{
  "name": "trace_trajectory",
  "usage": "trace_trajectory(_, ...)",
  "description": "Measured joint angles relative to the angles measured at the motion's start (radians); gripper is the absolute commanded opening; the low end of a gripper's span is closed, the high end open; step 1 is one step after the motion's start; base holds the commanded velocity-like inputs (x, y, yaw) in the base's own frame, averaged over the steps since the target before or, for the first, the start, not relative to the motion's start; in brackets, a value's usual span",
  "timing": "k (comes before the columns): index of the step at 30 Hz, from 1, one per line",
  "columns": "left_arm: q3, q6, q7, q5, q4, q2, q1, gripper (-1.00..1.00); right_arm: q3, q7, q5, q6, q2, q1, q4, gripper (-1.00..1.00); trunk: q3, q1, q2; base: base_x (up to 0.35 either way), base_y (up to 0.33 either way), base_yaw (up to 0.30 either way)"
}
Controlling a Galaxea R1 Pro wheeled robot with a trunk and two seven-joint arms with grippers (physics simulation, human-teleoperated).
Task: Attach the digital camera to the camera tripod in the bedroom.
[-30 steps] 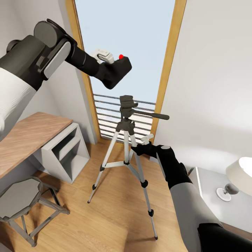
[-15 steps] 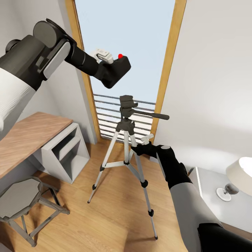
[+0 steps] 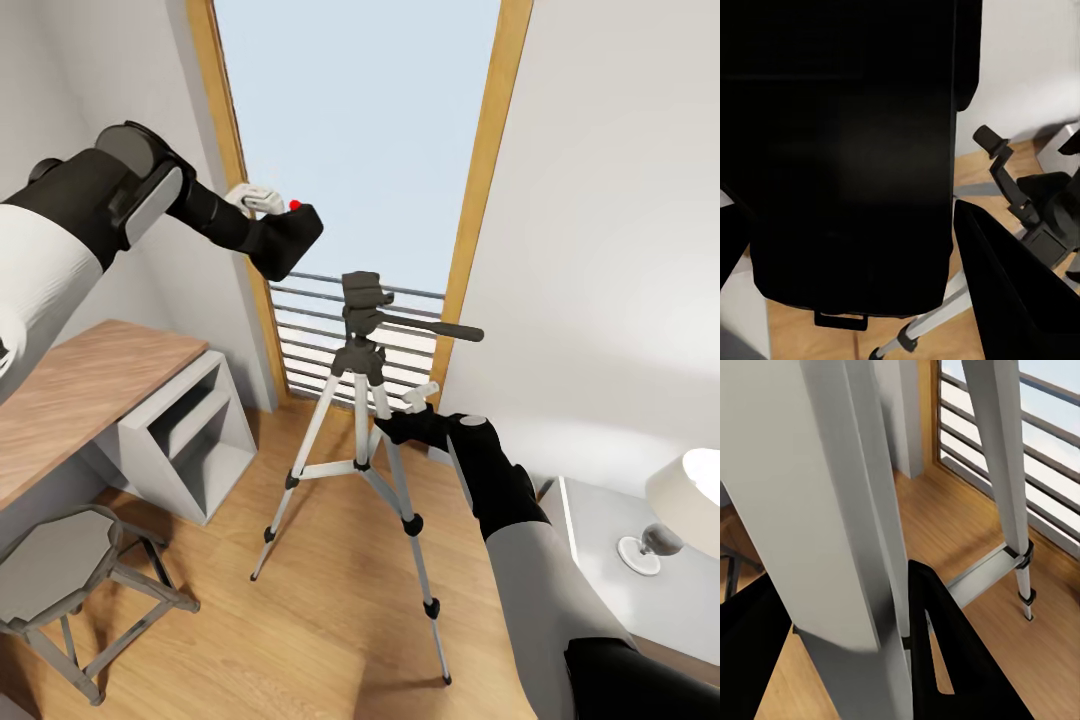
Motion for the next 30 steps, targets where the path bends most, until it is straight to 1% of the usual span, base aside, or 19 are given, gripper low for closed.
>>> trace_trajectory(4, 0.000, 0.001, 0.000, 0.004, -0.017, -0.004, 0.000, -1.00, 0.000, 0.000, 0.000, 0.000, 0.000, 0.000, 0.000, -1.00, 0.000, 0.000, 0.000, 0.000, 0.000, 0.000)
trace_trajectory(5, 0.000, 0.004, 0.000, 0.010, -0.038, -0.007, 0.000, -1.00, 0.000, -0.001, 0.000, 0.000, 0.000, 0.000, 0.000, -1.00, 0.000, 0.000, 0.000, 0.000, 0.000, 0.000)
trace_trajectory(8, 0.000, 0.004, -0.001, 0.006, -0.077, -0.008, 0.000, -1.00, 0.000, 0.000, 0.000, 0.000, 0.000, 0.000, 0.000, -1.00, 0.000, 0.000, 0.000, 0.000, 0.000, 0.000)
trace_trajectory(10, 0.001, 0.005, -0.002, 0.009, -0.119, -0.006, 0.000, -1.00, 0.000, 0.000, 0.000, 0.001, 0.000, 0.000, -0.001, -1.00, 0.000, 0.000, 0.000, 0.000, 0.000, 0.000)
trace_trajectory(12, 0.001, 0.004, -0.002, 0.005, -0.146, -0.004, 0.000, -1.00, 0.000, 0.000, 0.001, 0.001, 0.000, 0.000, -0.001, -1.00, 0.000, 0.000, 0.000, 0.000, 0.000, 0.000)
trace_trajectory(18, 0.001, 0.006, -0.003, 0.006, -0.228, 0.006, 0.000, -1.00, 0.000, 0.010, 0.007, -0.001, 0.000, 0.000, -0.003, -1.00, 0.000, 0.000, 0.000, 0.000, 0.000, 0.000)
trace_trajectory(24, -0.001, 0.005, -0.004, 0.003, -0.255, 0.006, 0.000, -1.00, -0.002, 0.058, 0.039, -0.011, 0.000, 0.000, -0.013, -1.00, 0.000, 0.000, 0.000, 0.000, 0.000, 0.000)
trace_trajectory(30, -0.005, 0.006, -0.004, 0.004, -0.260, -0.006, 0.000, -1.00, -0.002, 0.085, 0.056, -0.010, 0.000, 0.000, -0.021, -1.00, 0.000, 0.000, 0.000, 0.000, 0.000, 0.000)
